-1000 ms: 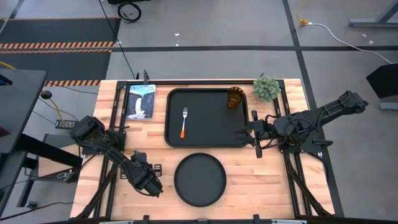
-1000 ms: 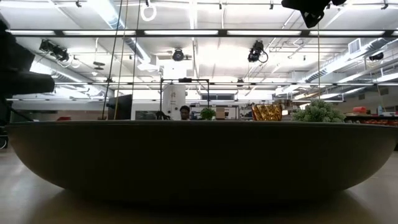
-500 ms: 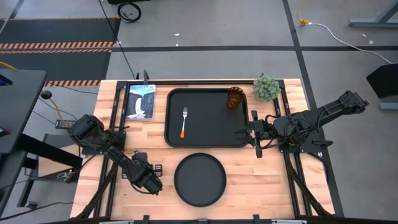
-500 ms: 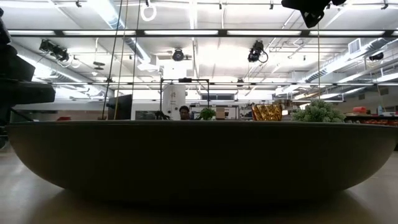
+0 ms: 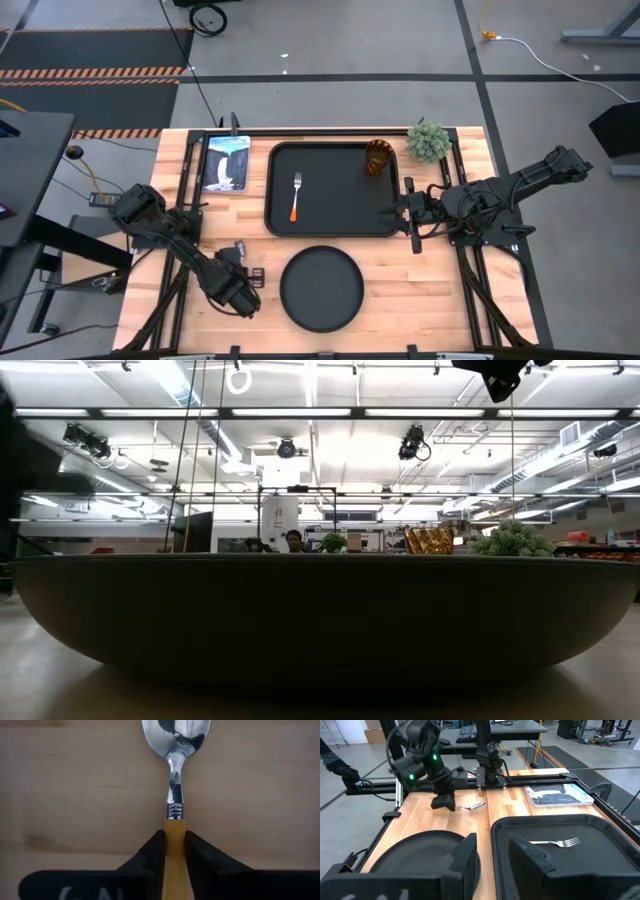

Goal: Pick and place plate/cup/fork/spoon on tray
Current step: Put the yellow spoon on the black tray to the left of the orange fork

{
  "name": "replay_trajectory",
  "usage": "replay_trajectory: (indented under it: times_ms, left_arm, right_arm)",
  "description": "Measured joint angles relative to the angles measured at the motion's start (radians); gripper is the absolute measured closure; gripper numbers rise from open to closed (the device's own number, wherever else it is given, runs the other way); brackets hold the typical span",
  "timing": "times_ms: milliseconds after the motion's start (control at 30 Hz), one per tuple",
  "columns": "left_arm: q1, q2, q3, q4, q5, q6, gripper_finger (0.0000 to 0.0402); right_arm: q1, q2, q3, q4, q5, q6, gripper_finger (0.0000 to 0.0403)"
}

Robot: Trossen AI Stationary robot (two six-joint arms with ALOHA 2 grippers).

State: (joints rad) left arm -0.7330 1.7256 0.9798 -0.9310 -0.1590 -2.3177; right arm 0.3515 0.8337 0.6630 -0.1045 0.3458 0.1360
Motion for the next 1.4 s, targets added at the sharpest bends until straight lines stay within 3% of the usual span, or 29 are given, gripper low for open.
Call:
replay_trajectory:
  times_ms: [267,433,1000,1167,1400]
  left_arm:
    - [0.053,-0.033,0.082,-0.095,-0.249,0.047,0.0338]
    - [0.165,-0.034,0.107,-0.117,-0.396,0.136,0.0330]
    - [0.707,-0.031,0.152,0.083,-0.385,0.851,0.0325]
    - [0.800,-0.006,0.152,0.195,-0.353,1.010,0.0325]
    - [0.860,0.090,0.152,0.244,-0.289,1.081,0.0324]
  right_arm:
    - [0.000,0.000,0.000,0.000,0.000,-0.004,0.0287]
    - [0.000,0.000,0.000,0.009,0.000,-0.006,0.0287]
    - [0.000,0.000,0.000,0.006,-0.010,-0.006,0.0287]
    - [0.000,0.000,0.000,0.001,-0.010,-0.006,0.0287]
    - [0.002,0.000,0.000,-0.005,-0.010,-0.002,0.0287]
